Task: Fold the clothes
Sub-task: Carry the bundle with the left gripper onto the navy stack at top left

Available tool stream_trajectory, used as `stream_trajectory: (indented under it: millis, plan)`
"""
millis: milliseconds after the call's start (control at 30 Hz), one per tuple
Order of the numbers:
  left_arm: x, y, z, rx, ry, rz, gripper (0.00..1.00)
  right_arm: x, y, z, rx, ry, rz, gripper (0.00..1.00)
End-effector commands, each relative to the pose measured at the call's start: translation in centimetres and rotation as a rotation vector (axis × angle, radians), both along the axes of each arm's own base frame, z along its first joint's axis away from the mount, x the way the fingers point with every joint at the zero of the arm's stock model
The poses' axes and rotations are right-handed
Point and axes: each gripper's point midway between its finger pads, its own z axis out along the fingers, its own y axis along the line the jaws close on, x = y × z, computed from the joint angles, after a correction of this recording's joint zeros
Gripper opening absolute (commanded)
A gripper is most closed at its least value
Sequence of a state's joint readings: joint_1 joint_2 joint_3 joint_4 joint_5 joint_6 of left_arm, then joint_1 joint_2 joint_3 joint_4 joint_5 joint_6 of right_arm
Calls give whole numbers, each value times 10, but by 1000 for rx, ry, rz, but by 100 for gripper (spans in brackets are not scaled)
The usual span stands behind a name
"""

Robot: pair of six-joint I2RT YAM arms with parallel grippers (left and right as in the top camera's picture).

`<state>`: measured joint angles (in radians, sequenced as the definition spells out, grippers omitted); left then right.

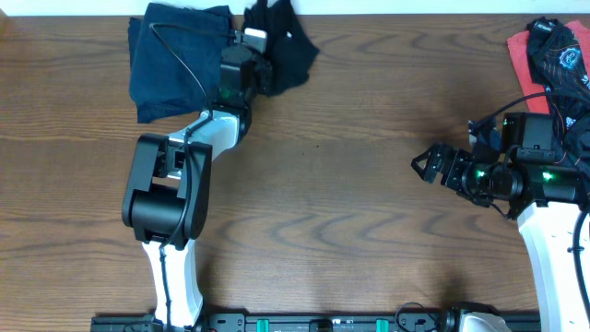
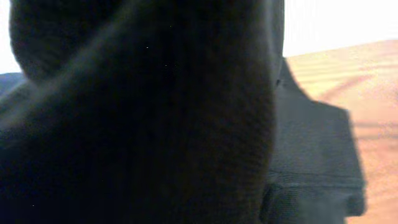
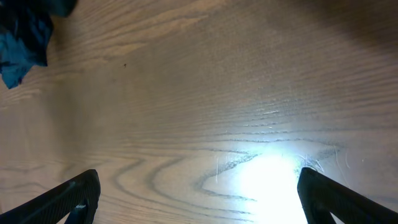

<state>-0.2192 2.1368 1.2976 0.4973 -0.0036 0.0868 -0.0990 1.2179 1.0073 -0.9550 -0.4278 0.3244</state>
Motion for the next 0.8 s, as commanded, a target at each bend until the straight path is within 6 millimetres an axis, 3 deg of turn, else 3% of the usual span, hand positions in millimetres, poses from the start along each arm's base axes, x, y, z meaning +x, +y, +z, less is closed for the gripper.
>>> stream_trajectory:
  millis: [0,200,367,533,767]
  plan:
    - [18,27,34,44,-86,96,6,1,-4,5,-22,-16,4,99]
    - [21,42,67,34,-144,133,6,-2,-8,2,-43,2,-6,99]
    - [20,66,89,-24,-182,250,6,-2,-8,2,-42,3,-6,99]
    - [19,87,91,-138,-183,356,6,-4,-7,2,-41,11,-5,99]
    - [16,87,103,-150,-196,369,6,-9,-11,-2,-63,35,-14,99]
